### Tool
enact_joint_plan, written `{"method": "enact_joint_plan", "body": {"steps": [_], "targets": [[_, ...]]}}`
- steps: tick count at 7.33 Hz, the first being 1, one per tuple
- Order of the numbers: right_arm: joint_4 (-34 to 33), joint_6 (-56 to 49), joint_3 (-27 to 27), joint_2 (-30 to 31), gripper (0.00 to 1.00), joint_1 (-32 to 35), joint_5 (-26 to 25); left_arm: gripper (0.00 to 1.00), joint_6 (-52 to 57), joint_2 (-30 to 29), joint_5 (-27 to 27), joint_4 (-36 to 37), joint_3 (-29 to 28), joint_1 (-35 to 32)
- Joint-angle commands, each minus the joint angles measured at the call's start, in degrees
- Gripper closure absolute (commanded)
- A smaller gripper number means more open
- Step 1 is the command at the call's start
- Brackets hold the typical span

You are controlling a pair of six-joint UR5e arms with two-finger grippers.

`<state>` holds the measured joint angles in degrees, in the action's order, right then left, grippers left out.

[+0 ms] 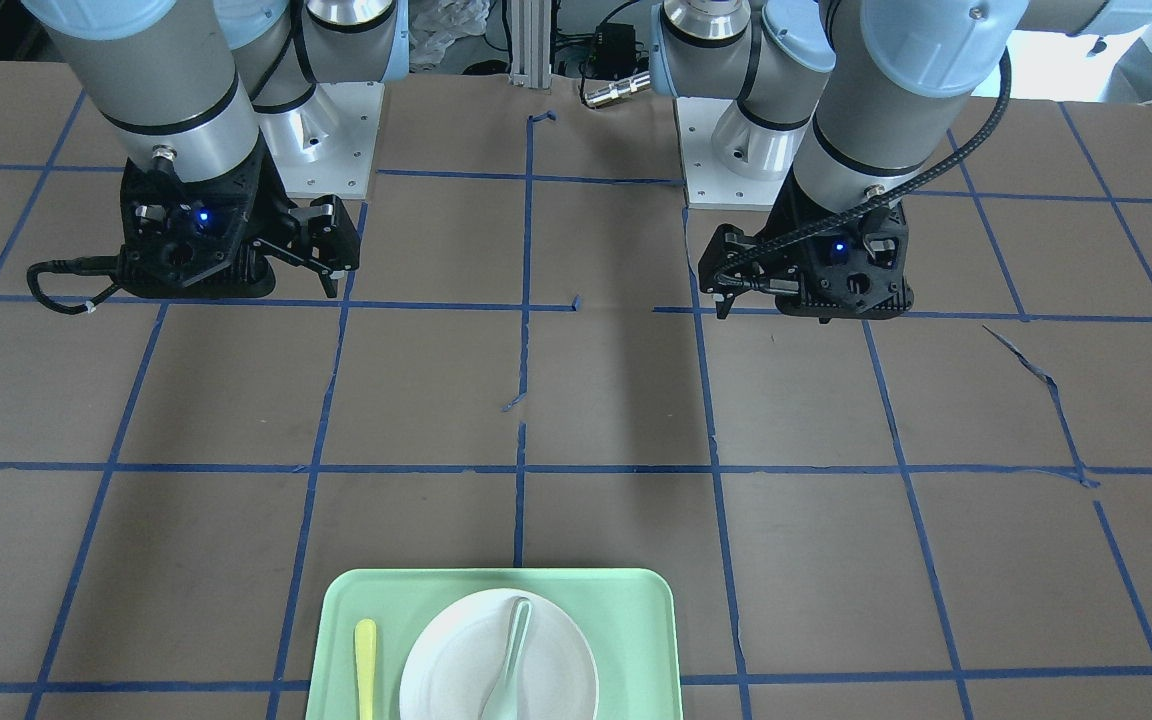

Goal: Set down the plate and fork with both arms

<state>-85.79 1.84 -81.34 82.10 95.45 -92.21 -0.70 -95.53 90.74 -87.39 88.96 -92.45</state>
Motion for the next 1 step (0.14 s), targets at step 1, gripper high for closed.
{"method": "enact_joint_plan", "body": {"steps": [1], "targets": [[0.18, -0.09, -0.14, -0.01, 0.00, 0.00, 0.37, 0.00, -0.09, -0.09, 0.14, 0.03, -0.02, -0.10]]}}
